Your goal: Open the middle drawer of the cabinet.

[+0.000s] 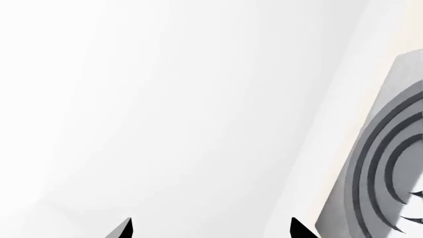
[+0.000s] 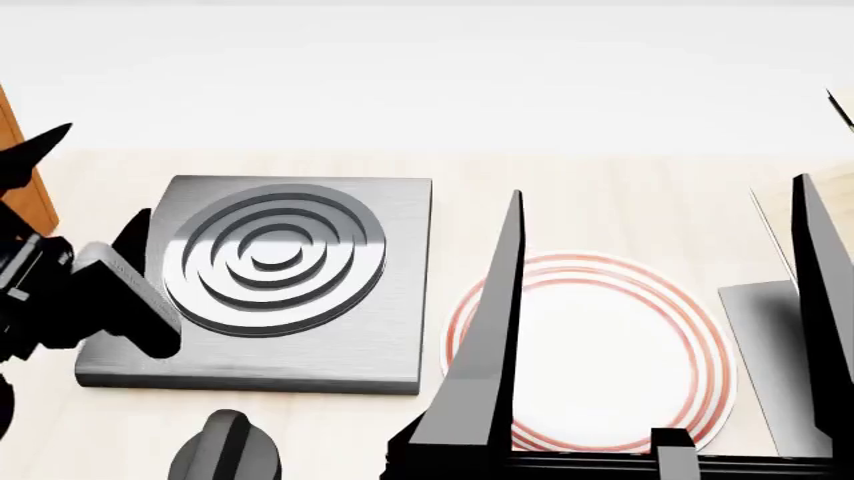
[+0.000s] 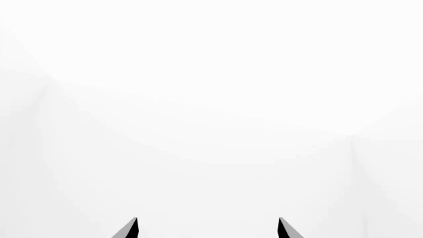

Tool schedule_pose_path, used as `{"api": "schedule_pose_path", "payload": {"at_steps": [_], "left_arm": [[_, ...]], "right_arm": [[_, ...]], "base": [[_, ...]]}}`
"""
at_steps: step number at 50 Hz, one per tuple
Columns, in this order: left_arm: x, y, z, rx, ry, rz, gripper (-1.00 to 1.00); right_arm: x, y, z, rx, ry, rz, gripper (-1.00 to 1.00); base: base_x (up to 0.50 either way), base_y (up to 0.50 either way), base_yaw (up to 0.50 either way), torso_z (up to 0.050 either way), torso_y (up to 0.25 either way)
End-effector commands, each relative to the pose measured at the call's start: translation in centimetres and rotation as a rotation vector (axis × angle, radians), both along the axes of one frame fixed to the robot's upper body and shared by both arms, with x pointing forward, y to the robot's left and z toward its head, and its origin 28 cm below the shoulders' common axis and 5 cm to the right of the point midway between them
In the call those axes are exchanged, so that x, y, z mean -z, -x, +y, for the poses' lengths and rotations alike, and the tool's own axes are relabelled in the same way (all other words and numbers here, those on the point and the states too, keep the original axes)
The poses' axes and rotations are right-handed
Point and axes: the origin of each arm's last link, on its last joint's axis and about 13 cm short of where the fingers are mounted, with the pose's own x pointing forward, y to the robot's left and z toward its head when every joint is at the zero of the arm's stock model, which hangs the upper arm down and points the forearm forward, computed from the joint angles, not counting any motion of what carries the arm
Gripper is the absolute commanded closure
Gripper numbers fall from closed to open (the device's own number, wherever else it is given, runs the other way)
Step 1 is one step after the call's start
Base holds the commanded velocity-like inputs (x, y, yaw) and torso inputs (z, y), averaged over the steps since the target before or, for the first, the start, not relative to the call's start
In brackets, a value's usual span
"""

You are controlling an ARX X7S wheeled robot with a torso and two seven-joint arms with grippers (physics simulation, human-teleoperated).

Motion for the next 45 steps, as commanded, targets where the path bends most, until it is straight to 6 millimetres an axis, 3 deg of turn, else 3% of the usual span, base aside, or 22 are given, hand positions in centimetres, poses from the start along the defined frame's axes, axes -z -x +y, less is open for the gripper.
{"api": "schedule_pose_path", "payload": {"at_steps": [1, 14, 45], "left_arm": [[1.0, -2.0, 2.3, -0.076, -0.116, 0.023, -1.00], [2.9, -2.2, 3.2, -0.086, -0.189, 0.057, -1.00], [3.4, -1.6, 4.6, -0.187, -0.324, 0.079, -1.00]], "right_arm": [[0.0, 0.0, 0.0, 0.000, 0.003, 0.003, -1.00], [0.0, -0.1, 0.0, -0.003, 0.005, 0.011, -1.00], [0.1, -0.1, 0.1, -0.009, 0.005, 0.021, -1.00]], "base": [[0.00, 0.00, 0.00, 0.000, 0.000], [0.00, 0.00, 0.00, 0.000, 0.000], [0.00, 0.00, 0.00, 0.000, 0.000]]}}
